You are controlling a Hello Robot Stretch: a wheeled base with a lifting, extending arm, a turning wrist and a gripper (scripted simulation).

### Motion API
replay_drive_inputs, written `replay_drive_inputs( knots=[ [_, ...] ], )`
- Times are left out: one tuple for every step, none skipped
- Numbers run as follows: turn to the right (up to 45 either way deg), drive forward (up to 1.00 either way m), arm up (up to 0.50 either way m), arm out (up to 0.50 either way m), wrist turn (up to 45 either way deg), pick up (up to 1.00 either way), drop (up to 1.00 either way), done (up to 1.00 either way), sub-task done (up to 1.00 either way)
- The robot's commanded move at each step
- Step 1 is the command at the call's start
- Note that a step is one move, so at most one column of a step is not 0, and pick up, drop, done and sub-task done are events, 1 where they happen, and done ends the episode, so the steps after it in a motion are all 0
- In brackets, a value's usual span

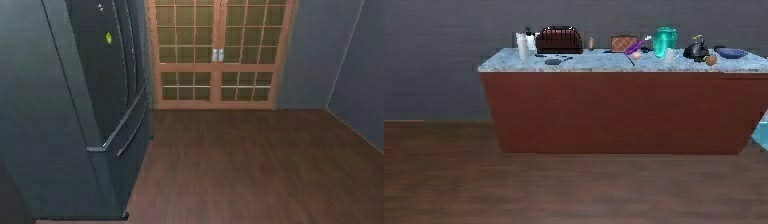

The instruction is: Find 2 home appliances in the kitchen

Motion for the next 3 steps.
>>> replay_drive_inputs(
  knots=[
    [-45.0, 0.0, 0.0, 0.0, 0.0, 0.0, 0.0, 0.0, 0.0],
    [-12.0, 0.0, 0.0, 0.0, 0.0, 0.0, 0.0, 0.0, 0.0],
    [0.0, 0.35, 0.0, 0.0, 0.0, 0.0, 0.0, 0.0, 0.0]
  ],
)
